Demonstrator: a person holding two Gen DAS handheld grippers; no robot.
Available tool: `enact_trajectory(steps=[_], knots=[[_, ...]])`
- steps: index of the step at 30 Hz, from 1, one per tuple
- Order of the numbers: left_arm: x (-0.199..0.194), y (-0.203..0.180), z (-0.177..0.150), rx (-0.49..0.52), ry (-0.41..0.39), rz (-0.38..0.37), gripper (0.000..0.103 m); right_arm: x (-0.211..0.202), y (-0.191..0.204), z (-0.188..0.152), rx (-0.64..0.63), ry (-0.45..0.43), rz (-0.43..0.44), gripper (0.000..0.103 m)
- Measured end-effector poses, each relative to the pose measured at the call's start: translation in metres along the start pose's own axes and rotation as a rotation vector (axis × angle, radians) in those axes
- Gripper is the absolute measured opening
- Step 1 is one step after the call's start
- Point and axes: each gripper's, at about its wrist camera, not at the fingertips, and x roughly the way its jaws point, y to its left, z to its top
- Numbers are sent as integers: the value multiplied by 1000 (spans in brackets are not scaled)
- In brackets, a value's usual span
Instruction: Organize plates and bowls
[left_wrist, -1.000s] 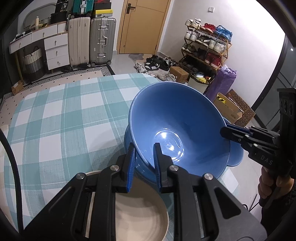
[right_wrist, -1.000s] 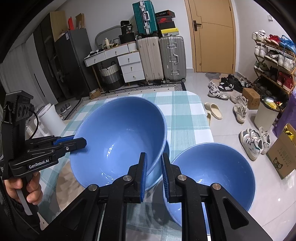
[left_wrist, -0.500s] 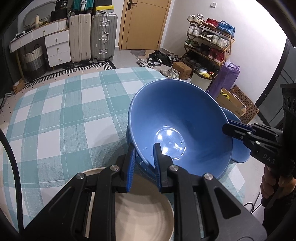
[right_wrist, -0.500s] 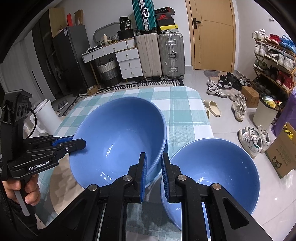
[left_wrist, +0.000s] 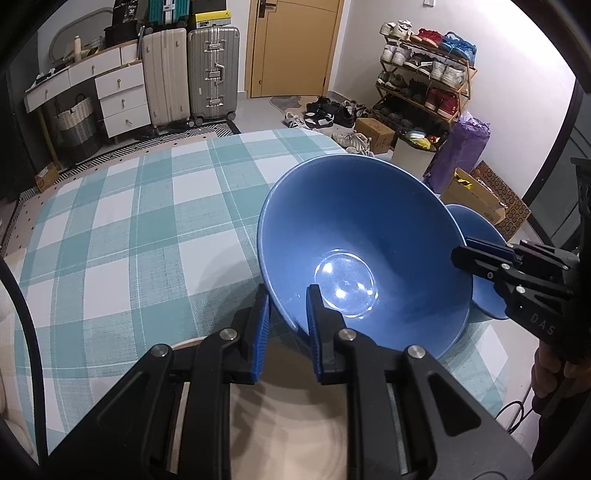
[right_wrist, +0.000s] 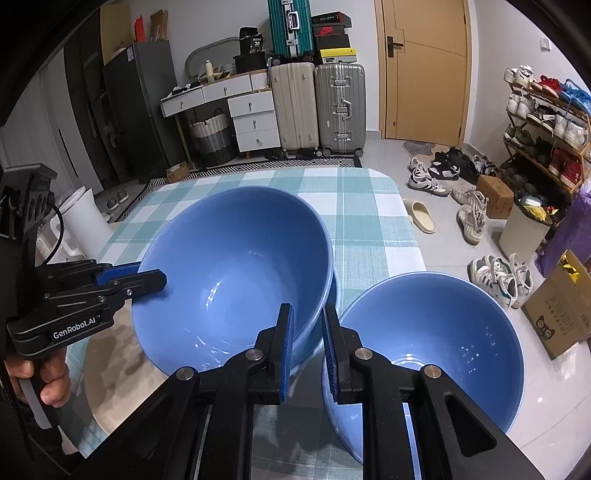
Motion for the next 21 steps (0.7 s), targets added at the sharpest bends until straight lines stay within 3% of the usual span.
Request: enact_trajectory(steps=[21], knots=[[16, -7, -7, 37, 33, 44, 16, 4, 5, -9, -31, -5, -32, 17]])
